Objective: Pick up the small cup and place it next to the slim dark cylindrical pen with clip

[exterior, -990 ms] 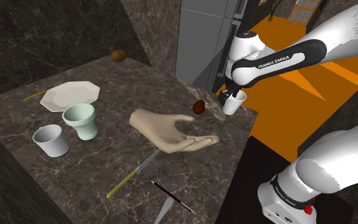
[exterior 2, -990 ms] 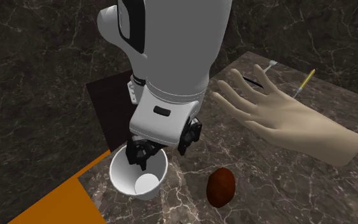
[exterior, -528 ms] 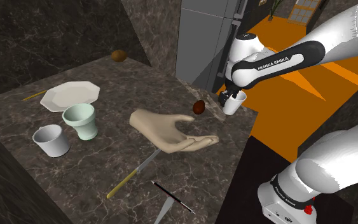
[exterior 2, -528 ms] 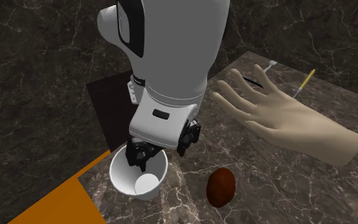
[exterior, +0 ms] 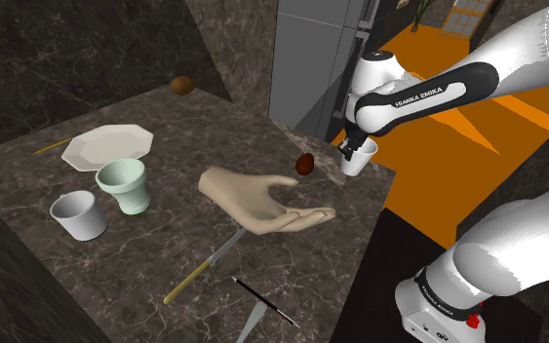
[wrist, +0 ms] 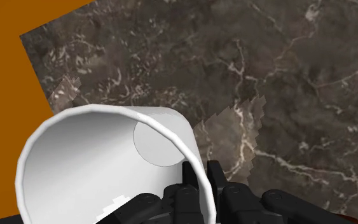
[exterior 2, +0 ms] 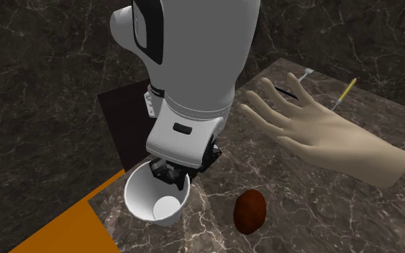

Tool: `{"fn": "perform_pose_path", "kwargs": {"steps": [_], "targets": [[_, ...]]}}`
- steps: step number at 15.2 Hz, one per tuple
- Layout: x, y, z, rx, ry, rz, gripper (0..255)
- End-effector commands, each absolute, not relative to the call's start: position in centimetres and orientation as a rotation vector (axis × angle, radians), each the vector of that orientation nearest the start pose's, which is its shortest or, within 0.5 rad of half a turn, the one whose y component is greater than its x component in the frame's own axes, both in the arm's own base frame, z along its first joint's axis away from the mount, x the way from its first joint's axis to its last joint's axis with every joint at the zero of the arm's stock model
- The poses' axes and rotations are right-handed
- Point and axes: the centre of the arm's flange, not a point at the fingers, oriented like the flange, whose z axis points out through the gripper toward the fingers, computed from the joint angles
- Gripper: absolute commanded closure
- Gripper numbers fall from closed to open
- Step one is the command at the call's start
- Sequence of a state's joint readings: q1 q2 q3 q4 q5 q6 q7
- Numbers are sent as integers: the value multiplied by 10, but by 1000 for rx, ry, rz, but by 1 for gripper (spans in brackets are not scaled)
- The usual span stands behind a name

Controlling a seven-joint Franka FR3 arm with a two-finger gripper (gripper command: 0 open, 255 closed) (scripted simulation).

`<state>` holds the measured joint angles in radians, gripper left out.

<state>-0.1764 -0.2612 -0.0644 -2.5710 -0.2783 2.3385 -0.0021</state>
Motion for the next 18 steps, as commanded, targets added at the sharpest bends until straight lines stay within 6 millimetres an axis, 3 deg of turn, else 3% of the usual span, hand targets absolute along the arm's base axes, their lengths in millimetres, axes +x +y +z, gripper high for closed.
{"fn": "perform_pose_path", "kwargs": {"steps": [1, 3, 18], "targets": [[415, -106, 357, -3329, 77, -8, 255], [415, -106, 357, -3329, 77, -8, 255], [415, -106, 436, -3329, 77, -8, 255]]}}
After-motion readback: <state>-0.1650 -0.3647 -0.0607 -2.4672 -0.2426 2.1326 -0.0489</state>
